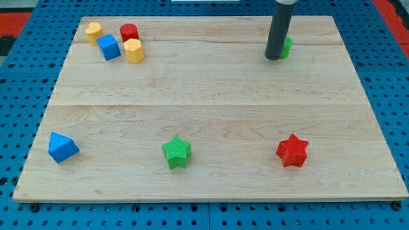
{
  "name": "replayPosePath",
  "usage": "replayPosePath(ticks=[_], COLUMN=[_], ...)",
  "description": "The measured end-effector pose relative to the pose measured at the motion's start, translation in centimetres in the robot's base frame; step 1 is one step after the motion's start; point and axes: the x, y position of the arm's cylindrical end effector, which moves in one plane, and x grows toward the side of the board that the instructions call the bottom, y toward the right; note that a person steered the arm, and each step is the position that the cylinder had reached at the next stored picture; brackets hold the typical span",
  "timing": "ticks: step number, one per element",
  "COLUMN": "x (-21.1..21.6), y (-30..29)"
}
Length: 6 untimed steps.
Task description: Slide the red star towards the center
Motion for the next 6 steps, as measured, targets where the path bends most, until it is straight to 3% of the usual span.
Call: replayPosePath(ticks=[1,2,3,4,5,6], x=[-0.6,5.7,17.2,25.7,24.8,24.9], y=[2.2,6.8,10.1,5.2,-1.6,-2.9])
